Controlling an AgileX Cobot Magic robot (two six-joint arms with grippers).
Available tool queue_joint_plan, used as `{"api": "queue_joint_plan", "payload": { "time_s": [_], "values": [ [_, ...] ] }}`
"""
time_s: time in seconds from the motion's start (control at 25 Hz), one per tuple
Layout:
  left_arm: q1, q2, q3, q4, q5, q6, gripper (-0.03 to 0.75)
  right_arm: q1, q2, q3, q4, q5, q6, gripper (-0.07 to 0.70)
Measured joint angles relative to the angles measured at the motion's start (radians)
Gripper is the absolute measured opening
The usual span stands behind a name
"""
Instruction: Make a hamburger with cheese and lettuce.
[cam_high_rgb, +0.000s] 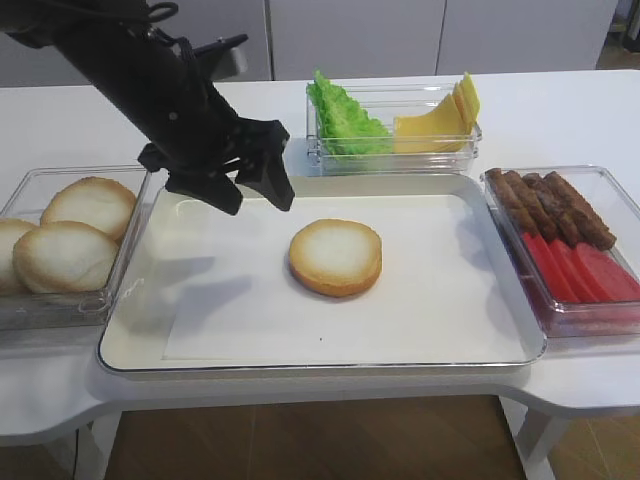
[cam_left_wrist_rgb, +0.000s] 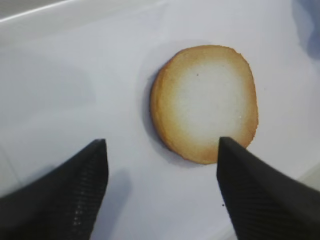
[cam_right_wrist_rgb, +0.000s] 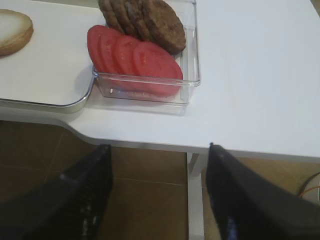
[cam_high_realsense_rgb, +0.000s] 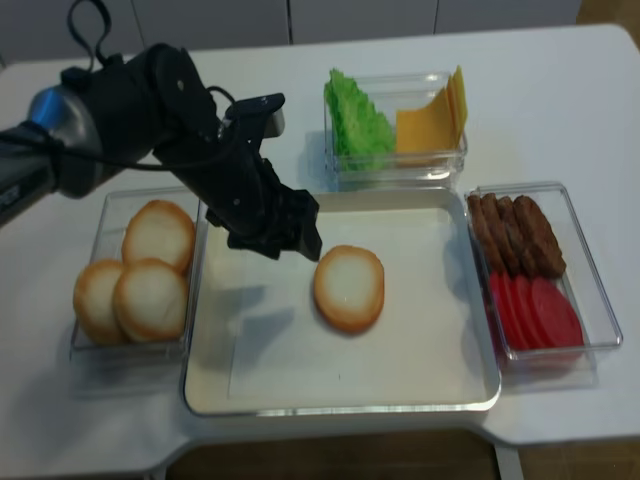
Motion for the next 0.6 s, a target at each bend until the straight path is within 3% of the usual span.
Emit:
{"api": "queue_joint_plan", "payload": {
  "time_s": [0.6],
  "values": [
    [0.0, -0.142, -0.042, 0.401, 0.228, -0.143, 0.496, 0.0, 0.0, 0.0, 0.0, 0.0, 0.004, 0.452]
  ]
}}
